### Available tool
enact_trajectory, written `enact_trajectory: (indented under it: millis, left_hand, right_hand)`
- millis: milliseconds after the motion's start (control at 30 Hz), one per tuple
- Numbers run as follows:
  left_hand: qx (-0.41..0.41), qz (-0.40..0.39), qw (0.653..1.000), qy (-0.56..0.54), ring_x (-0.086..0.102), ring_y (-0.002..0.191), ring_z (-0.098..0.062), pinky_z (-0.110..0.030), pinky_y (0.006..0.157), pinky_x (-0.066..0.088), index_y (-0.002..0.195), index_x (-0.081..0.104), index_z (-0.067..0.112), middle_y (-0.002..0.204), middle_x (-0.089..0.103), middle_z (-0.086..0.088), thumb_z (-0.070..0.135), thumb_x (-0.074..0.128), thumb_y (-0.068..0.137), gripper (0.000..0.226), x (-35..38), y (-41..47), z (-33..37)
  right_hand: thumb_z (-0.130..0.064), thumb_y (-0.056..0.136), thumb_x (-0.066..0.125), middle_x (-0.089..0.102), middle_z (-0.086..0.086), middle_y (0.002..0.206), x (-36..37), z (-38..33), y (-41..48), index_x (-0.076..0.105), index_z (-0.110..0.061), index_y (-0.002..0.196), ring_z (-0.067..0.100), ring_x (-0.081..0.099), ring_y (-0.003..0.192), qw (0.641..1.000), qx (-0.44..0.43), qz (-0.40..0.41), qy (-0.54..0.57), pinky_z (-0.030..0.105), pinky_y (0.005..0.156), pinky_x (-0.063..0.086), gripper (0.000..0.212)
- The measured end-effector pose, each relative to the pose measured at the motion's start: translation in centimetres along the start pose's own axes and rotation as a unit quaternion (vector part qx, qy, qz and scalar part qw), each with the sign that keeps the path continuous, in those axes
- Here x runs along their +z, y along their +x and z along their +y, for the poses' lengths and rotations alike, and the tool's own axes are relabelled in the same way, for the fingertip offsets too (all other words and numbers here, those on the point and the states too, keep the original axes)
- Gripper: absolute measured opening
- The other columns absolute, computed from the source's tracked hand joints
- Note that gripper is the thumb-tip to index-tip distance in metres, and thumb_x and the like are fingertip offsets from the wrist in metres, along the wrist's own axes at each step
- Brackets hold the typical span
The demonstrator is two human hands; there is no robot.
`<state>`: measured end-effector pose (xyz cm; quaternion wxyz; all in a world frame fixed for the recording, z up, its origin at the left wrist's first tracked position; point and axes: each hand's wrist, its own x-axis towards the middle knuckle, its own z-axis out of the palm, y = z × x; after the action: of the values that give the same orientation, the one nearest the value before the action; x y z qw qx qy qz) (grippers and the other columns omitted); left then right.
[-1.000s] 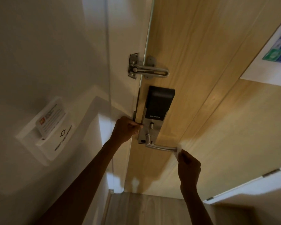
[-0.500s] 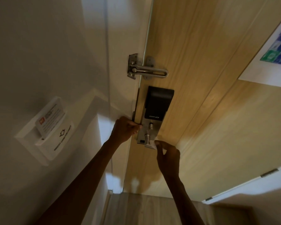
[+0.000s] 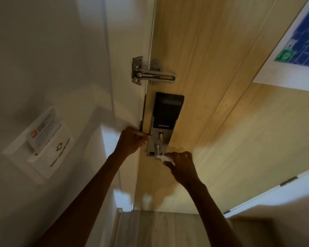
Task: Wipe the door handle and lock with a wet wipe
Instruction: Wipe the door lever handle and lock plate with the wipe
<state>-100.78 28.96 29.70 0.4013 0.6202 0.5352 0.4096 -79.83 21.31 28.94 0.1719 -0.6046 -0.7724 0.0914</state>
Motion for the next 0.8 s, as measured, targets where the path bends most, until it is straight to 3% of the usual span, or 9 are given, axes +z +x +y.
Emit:
enact_trajectory:
  millis: [67, 133, 167, 233, 300, 467, 600, 700, 800]
  left_hand:
    - [-0.002, -0.011, 1.000, -0.007, 0.073, 0.075, -0.030, -0.046, 0.079, 0.060, 0.093, 0.075, 0.005, 0.081, 0.075, -0.018, 0.023, 0.070, 0.085, 0.020, -0.1, 0.1, -0.1]
    - [-0.005, -0.014, 1.000, -0.020, 0.072, 0.077, -0.034, -0.050, 0.080, 0.059, 0.092, 0.075, 0.006, 0.081, 0.074, -0.020, 0.022, 0.071, 0.084, 0.018, -0.2, 0.1, -0.1]
    - [-0.008, -0.015, 1.000, -0.026, 0.072, 0.078, -0.035, -0.051, 0.081, 0.059, 0.092, 0.075, 0.007, 0.082, 0.074, -0.021, 0.021, 0.071, 0.084, 0.017, -0.2, 0.2, -0.1]
    - [-0.012, -0.016, 0.999, -0.038, 0.071, 0.081, -0.039, -0.051, 0.082, 0.059, 0.092, 0.075, 0.006, 0.084, 0.074, -0.024, 0.019, 0.071, 0.084, 0.015, -0.2, 0.2, 0.0]
    - [-0.009, -0.018, 0.999, -0.043, 0.070, 0.082, -0.041, -0.049, 0.080, 0.058, 0.094, 0.074, 0.005, 0.084, 0.073, -0.025, 0.017, 0.070, 0.084, 0.016, -0.1, 0.0, 0.1]
    - [-0.011, -0.017, 0.999, -0.045, 0.071, 0.080, -0.040, -0.050, 0.081, 0.058, 0.093, 0.074, 0.004, 0.084, 0.073, -0.023, 0.017, 0.071, 0.084, 0.016, -0.2, 0.1, 0.0]
    - [-0.020, -0.025, 0.998, -0.051, 0.071, 0.082, -0.039, -0.051, 0.082, 0.058, 0.094, 0.074, 0.003, 0.086, 0.073, -0.024, 0.018, 0.071, 0.083, 0.019, -0.3, 0.1, 0.1]
    - [-0.018, -0.022, 0.998, -0.052, 0.070, 0.080, -0.042, -0.049, 0.079, 0.057, 0.096, 0.073, 0.000, 0.084, 0.073, -0.025, 0.017, 0.071, 0.084, 0.021, -0.2, -0.1, 0.4]
    - [-0.012, -0.024, 0.998, -0.049, 0.068, 0.078, -0.045, -0.047, 0.075, 0.057, 0.095, 0.073, -0.001, 0.081, 0.071, -0.027, 0.016, 0.070, 0.084, 0.020, -0.3, -0.1, 0.5]
  right_hand:
    - [-0.036, 0.092, 0.059, 0.072, -0.009, 0.107, -0.6, 2.0, -0.4, 0.068, -0.031, 0.110, 0.008, 0.064, 0.094, 1.000, 0.005, 0.005, 0.017, 0.036, 0.103, 0.030, 0.021]
    - [-0.031, 0.087, 0.067, 0.074, -0.009, 0.103, -1.3, 3.8, -1.0, 0.072, -0.030, 0.105, 0.005, 0.067, 0.088, 0.998, 0.009, 0.045, 0.042, 0.037, 0.095, 0.047, 0.018]
    - [-0.027, 0.086, 0.069, 0.075, -0.007, 0.102, -1.7, 4.4, -1.4, 0.073, -0.027, 0.104, 0.004, 0.068, 0.088, 0.996, 0.013, 0.058, 0.060, 0.029, 0.089, 0.051, 0.019]
    - [-0.023, 0.084, 0.071, 0.075, -0.004, 0.101, -2.3, 5.7, -2.1, 0.073, -0.023, 0.105, 0.002, 0.066, 0.087, 0.992, 0.040, 0.075, 0.092, 0.008, 0.081, 0.046, 0.021]
    - [-0.021, 0.082, 0.073, 0.076, -0.002, 0.097, -2.7, 6.5, -2.6, 0.074, -0.021, 0.104, 0.002, 0.064, 0.082, 0.989, 0.067, 0.085, 0.096, 0.001, 0.073, 0.041, 0.022]
    - [-0.012, 0.086, 0.069, 0.072, 0.001, 0.094, -1.5, 3.6, -3.0, 0.072, -0.015, 0.104, 0.006, 0.064, 0.079, 0.981, 0.049, 0.173, 0.074, 0.011, 0.073, 0.044, 0.019]
    - [-0.021, 0.092, 0.062, 0.073, 0.003, 0.101, -0.6, 0.5, -1.5, 0.071, -0.013, 0.105, 0.001, 0.060, 0.081, 0.956, 0.109, 0.243, 0.124, 0.001, 0.072, 0.035, 0.018]
    - [-0.028, 0.093, 0.061, 0.075, 0.005, 0.096, -1.1, 0.5, -0.1, 0.073, -0.014, 0.104, 0.001, 0.064, 0.081, 0.907, 0.166, 0.307, 0.236, 0.006, 0.071, 0.043, 0.022]
    - [-0.032, 0.094, 0.058, 0.071, -0.008, 0.080, -1.5, -0.4, 0.4, 0.072, -0.022, 0.098, -0.002, 0.065, 0.073, 0.858, 0.192, 0.341, 0.333, 0.021, 0.065, 0.054, 0.018]
